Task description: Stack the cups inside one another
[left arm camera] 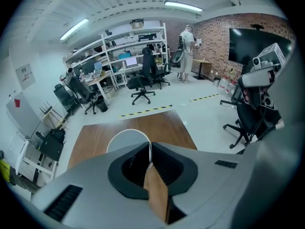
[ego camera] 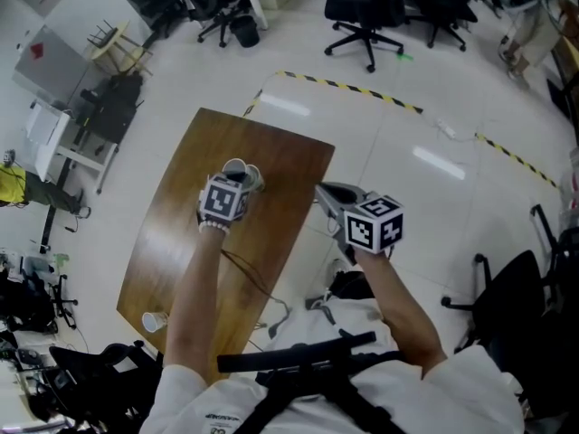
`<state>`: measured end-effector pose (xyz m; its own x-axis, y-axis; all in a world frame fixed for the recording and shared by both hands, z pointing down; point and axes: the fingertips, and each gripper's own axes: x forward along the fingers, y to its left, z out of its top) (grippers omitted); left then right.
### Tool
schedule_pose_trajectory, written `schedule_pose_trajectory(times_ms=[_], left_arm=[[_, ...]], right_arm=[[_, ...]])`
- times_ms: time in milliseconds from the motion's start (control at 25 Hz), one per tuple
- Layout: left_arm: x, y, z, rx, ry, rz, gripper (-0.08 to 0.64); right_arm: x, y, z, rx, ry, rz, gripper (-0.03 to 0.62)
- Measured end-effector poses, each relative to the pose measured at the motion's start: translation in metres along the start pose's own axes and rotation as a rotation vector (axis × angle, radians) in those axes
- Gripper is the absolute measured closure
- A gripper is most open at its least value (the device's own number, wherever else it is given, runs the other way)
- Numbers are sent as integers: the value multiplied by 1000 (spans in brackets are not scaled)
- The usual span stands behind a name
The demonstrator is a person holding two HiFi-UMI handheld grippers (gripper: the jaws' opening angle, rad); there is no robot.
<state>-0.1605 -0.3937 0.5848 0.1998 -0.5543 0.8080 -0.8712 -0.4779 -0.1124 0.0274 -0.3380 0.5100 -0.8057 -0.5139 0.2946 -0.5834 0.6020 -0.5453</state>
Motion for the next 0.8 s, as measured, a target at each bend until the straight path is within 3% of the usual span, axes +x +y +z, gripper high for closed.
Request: schedule_pose_trajectory(times_ms=[400, 800], left_arm=[[21, 3, -15, 5, 79, -27, 545], [41, 0, -20, 19, 106, -34, 543]], right_arm=[[7, -15, -2, 34, 10, 5, 569], [2, -33, -5, 59, 4, -21, 569]])
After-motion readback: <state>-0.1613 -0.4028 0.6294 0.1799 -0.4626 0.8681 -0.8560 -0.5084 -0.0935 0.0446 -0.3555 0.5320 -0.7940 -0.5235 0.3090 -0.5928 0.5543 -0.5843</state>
